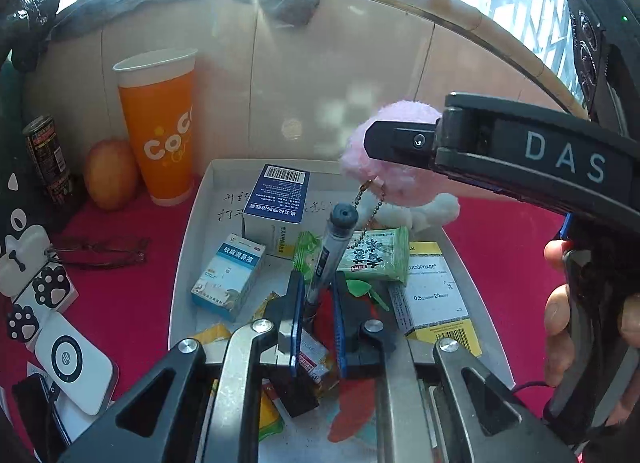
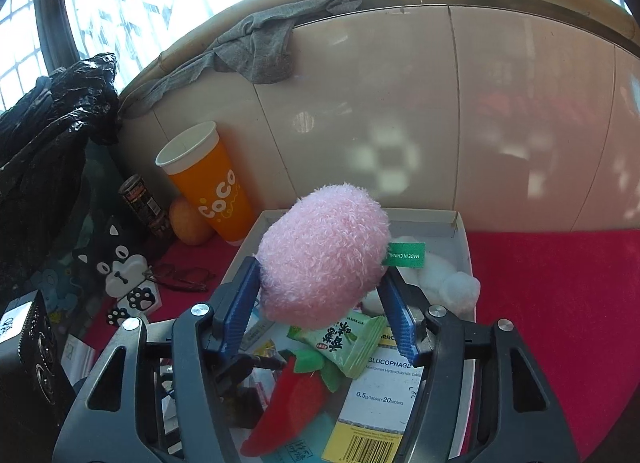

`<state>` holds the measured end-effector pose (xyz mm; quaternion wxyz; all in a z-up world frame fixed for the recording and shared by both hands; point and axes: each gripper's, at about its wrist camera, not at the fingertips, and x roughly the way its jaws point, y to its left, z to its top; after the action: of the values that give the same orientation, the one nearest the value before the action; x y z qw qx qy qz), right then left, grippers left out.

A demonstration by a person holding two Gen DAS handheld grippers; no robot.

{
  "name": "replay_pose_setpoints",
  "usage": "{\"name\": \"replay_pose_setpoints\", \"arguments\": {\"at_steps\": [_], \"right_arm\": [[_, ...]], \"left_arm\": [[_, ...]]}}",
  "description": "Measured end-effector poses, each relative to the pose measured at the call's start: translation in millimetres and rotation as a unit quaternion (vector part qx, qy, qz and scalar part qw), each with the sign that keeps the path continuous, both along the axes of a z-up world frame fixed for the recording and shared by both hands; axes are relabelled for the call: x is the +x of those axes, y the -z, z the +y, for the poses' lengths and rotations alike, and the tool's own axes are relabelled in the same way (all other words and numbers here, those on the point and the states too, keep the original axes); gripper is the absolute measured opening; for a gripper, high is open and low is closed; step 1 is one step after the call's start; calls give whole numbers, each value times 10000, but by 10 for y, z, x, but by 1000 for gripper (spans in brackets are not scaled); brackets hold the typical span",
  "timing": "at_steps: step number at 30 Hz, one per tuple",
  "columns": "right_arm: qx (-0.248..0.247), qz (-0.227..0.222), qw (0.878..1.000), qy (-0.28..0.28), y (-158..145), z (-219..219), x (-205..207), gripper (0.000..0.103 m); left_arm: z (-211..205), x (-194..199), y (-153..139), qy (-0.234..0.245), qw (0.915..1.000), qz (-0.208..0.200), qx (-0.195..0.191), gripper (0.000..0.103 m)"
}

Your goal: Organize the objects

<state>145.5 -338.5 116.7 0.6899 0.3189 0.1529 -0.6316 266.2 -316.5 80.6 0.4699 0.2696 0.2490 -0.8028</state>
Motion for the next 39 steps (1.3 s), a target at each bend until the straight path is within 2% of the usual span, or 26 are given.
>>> {"name": "replay_pose_setpoints", "arguments": {"at_steps": [1,2,3,9,12,16,29,34,39], "right_arm": [[-47,-5,10000,20,-11,11,-9,84],[-108,-26,9999,45,-27,30,-27,86],[-157,-59,9998,78,-44,52,-51,86],[-273,-409,9982,345,-112,212,-235,87],[-404,-452,9972,433,-160,337,-269,95],[-562,-491,9963,436,-234,513,-274,95],[-1219,-110,9893,793,-414,1164,-304,95],[-1349,352,9840,1107,-419,1436,-290,95],[-1388,475,9800,1341,-447,1785,-368,95]], "left_arm": [[14,-5,4,17,10000,4,-46,52],[32,-7,2,43,9999,37,-99,90],[60,4,-9,58,9998,69,-164,103],[209,16,-140,-46,9985,150,-533,103],[255,14,-185,-130,9978,148,-626,103],[323,19,-266,-242,9966,142,-780,103],[805,104,-504,-614,9886,219,-1354,103],[966,122,-571,-696,9883,80,-1353,103],[1214,238,-704,-956,9843,169,-1475,103]]}}
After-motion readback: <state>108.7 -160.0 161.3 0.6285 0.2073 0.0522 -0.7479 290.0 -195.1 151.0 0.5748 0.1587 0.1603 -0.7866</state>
